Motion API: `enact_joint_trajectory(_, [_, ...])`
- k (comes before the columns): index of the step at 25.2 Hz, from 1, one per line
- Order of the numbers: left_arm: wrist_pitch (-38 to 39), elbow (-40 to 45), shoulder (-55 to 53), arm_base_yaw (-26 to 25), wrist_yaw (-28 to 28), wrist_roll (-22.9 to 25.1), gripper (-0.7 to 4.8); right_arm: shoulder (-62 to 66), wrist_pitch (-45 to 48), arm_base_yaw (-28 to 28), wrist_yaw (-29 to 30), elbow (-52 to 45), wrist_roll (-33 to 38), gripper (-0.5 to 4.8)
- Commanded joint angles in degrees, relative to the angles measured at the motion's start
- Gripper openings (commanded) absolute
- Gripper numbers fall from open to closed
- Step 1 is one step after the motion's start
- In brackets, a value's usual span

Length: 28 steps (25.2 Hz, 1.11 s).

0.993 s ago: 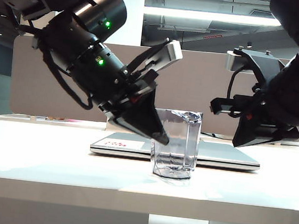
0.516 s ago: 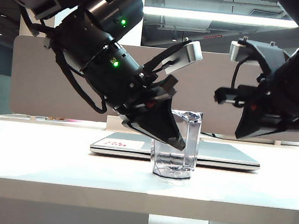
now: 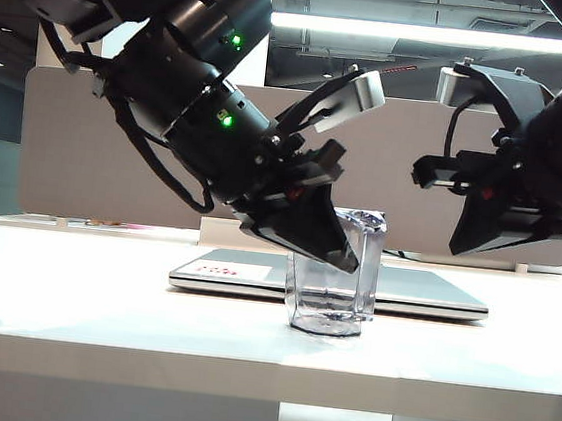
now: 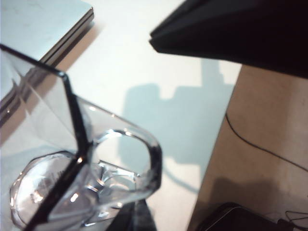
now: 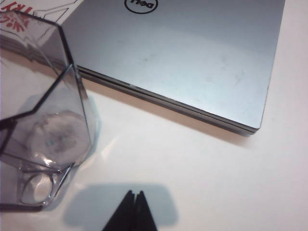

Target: Pick up the water cup and place it on the side of the laptop close to you.

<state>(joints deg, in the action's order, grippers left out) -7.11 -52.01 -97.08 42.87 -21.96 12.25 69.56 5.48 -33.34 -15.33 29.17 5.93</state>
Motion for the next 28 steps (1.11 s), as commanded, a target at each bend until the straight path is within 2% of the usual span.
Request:
enact_joint_trajectory(1, [-2.9, -0.1, -0.5, 0.0, -2.3, -1.9, -0.06, -0.2, 0.3, 0.0, -0.2, 0.3, -0.2, -0.02])
enact_joint_trajectory(7, [-7.0, -0.1, -3.2, 0.7, -2.7, -5.2, -0.06, -1.3, -2.5, 0.0, -0.2, 0.3, -0.2, -0.02])
enact_joint_trajectory(20, [-13.3, -0.1, -5.2, 1.7, -0.9, -7.4, -0.06, -9.5, -7.3, 0.0, -1.7, 0.3, -0.2, -0.02])
enact_joint_trajectory(23, [-10.3, -0.1, -5.0, 1.7, -1.8, -10.0, -0.06, -10.2, -9.9, -0.2, 0.6, 0.3, 0.1, -0.01])
enact_joint_trajectory(27, [-1.8, -0.1, -3.3, 1.8, -2.7, -9.4, -0.06, -10.2, -12.9, -0.1, 2.3, 0.3, 0.6, 0.02])
enact_joint_trajectory(28, [3.5, -0.1, -1.7, 2.0, -2.3, -8.3, -0.06, -10.2, -14.1, -0.2, 3.7, 0.3, 1.7, 0.54])
